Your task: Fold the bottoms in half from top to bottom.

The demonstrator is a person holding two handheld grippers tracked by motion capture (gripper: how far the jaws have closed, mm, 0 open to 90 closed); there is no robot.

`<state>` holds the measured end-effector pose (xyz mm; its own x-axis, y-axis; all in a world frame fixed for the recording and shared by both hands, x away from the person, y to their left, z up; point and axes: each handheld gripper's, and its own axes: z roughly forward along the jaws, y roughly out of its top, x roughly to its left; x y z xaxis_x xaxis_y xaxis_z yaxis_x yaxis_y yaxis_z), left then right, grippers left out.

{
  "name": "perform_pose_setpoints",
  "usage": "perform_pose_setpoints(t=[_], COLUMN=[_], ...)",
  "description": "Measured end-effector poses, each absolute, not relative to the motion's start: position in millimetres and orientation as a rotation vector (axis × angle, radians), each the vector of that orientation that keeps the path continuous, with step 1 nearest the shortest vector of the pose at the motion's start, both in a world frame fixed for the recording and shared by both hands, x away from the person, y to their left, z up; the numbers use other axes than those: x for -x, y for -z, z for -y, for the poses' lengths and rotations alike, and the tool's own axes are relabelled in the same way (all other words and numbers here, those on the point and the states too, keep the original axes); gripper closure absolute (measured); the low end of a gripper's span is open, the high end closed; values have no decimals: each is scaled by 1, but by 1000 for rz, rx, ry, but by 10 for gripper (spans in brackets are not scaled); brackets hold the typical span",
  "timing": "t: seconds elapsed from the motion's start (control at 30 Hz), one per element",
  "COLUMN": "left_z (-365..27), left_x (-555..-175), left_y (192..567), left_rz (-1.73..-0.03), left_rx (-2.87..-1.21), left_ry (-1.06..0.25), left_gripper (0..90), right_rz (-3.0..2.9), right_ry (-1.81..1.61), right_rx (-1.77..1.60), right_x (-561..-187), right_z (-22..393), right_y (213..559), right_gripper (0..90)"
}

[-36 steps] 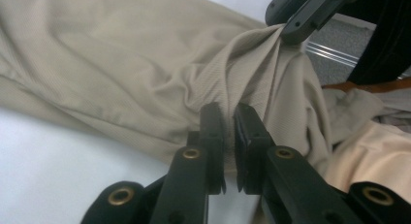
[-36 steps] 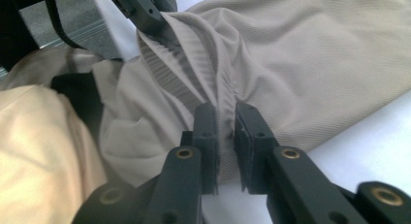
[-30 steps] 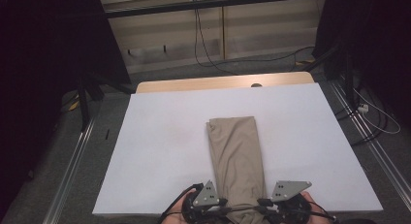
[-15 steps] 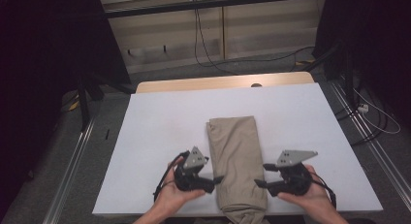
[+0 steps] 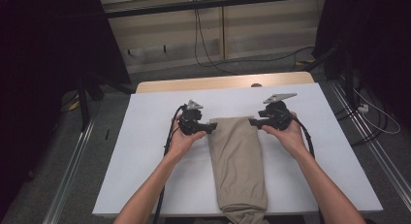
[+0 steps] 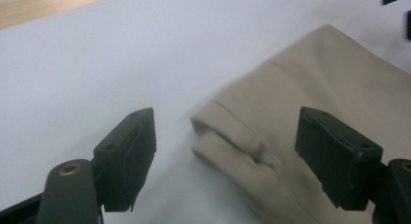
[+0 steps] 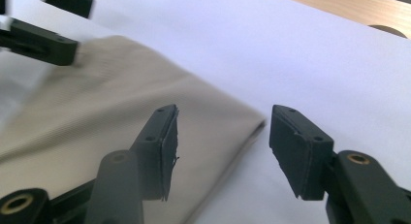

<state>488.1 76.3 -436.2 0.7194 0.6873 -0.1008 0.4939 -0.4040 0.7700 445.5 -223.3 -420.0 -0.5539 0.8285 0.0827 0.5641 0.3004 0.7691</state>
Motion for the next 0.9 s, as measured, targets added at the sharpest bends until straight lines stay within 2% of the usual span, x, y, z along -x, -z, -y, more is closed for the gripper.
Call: perform_pose_setpoints(t=[0.07, 0.2, 0.4, 0.43, 0.5, 0.53, 0.63, 0.7, 0.77, 0.8, 0.83, 0.87, 0.9], left_z=[-74, -71, -65, -65, -65, -64, -65, -68, -72, -75, -77, -78, -78], left_x=[-499, -508, -509, -508, -505, -504, -501, -497, -496, -495, -494, -492, -490], left_y=[439, 449, 459, 459, 459, 459, 458, 457, 458, 458, 459, 460, 459], left_rz=[-910, -960, -934, -935, -911, -893, -873, -863, -876, -886, -894, -888, -898], left_rx=[-2100, -2108, -2147, -2142, -2164, -2176, -2182, -2178, -2153, -2138, -2111, -2116, -2109], left_ry=[-316, -253, -259, -254, -262, -271, -246, -223, -181, -161, -80, -85, -86], left_gripper=[259, 267, 246, 243, 239, 259, 341, 429, 561, 628, 714, 801, 811], right_rz=[-2244, -2220, -2241, -2246, -2279, -2316, -2356, -2370, -2383, -2394, -2422, -2432, -2429], right_ry=[-1096, -1040, -1056, -1041, -1036, -1051, -1033, -1027, -1024, -1030, -1064, -1092, -1082], right_rx=[-1280, -1329, -1360, -1348, -1295, -1270, -1244, -1251, -1251, -1251, -1253, -1270, -1268], right_x=[-462, -480, -483, -482, -478, -476, -473, -473, -472, -471, -471, -469, -468], right_z=[221, 222, 222, 220, 215, 212, 207, 206, 206, 206, 207, 206, 205], right_y=[428, 447, 461, 461, 461, 460, 459, 457, 456, 455, 455, 455, 454], right_gripper=[442, 426, 359, 360, 447, 452, 470, 513, 598, 697, 823, 832, 842])
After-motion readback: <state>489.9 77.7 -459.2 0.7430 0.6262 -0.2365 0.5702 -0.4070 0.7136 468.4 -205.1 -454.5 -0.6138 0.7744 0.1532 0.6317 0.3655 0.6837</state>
